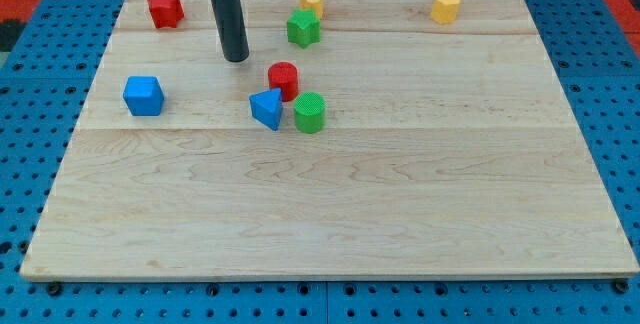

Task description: Place your arm under the green star

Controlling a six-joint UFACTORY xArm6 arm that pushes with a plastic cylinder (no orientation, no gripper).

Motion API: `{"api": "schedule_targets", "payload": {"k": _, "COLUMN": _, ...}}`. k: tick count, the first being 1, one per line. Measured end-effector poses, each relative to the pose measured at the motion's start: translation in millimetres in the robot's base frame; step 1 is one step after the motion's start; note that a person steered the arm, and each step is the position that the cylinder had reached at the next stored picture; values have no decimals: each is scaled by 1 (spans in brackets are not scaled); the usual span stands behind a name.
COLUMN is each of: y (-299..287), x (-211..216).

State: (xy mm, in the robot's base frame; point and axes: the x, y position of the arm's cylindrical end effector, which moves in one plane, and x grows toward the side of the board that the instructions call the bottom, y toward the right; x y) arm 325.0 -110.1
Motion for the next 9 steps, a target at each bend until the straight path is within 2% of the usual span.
{"api": "schedule_targets", "payload": {"k": 5, "y": 0, "x": 3}}
{"api": "schedule_targets", "payload": {"k": 7, "y": 2, "x": 17}}
{"api": "schedule_targets", "payload": {"k": 8, "y": 11, "x": 12}}
{"api": "schedule_targets", "payload": {"k": 9, "y": 52, "x": 13}}
